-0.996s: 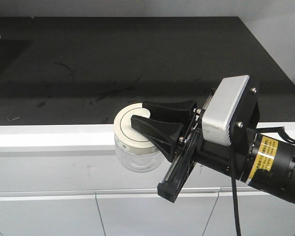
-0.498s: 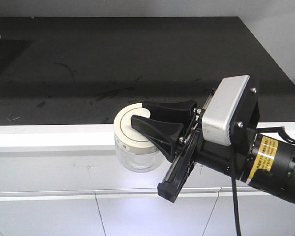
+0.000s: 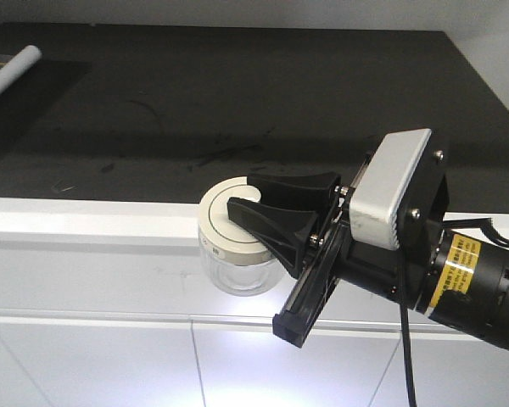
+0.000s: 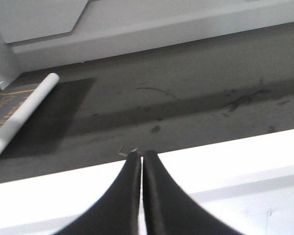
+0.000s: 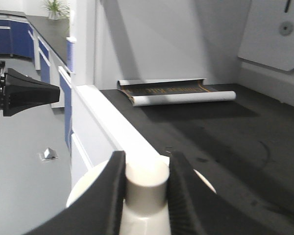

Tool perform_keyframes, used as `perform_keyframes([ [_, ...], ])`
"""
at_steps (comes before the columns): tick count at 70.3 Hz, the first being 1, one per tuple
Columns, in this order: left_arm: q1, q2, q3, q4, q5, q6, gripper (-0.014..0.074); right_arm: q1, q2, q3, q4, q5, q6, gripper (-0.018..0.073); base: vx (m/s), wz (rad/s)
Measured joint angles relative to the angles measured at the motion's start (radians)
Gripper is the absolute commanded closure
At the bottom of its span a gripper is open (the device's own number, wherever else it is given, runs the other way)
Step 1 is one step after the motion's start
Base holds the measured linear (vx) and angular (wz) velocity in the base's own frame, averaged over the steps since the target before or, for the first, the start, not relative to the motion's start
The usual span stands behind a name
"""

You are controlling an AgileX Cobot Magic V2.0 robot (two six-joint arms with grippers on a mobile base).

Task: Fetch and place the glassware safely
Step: 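Hold the jar in the right gripper while the base turns away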

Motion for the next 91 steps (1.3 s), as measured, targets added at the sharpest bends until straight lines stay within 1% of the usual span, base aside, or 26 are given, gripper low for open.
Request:
perform_keyframes([
  [34,0.0,0.0,0.0,0.0,0.0,0.0,0.0603,0.0,0.0,0.0,0.0,0.0,0.0,0.0563,-0.07,0.41],
  [70,0.0,0.0,0.0,0.0,0.0,0.0,0.0603,0.0,0.0,0.0,0.0,0.0,0.0,0.0563,-0.08,0.53],
  [91,0.0,0.0,0.0,0.0,0.0,0.0,0.0603,0.0,0.0,0.0,0.0,0.0,0.0,0.0563,-0.09,0.67],
])
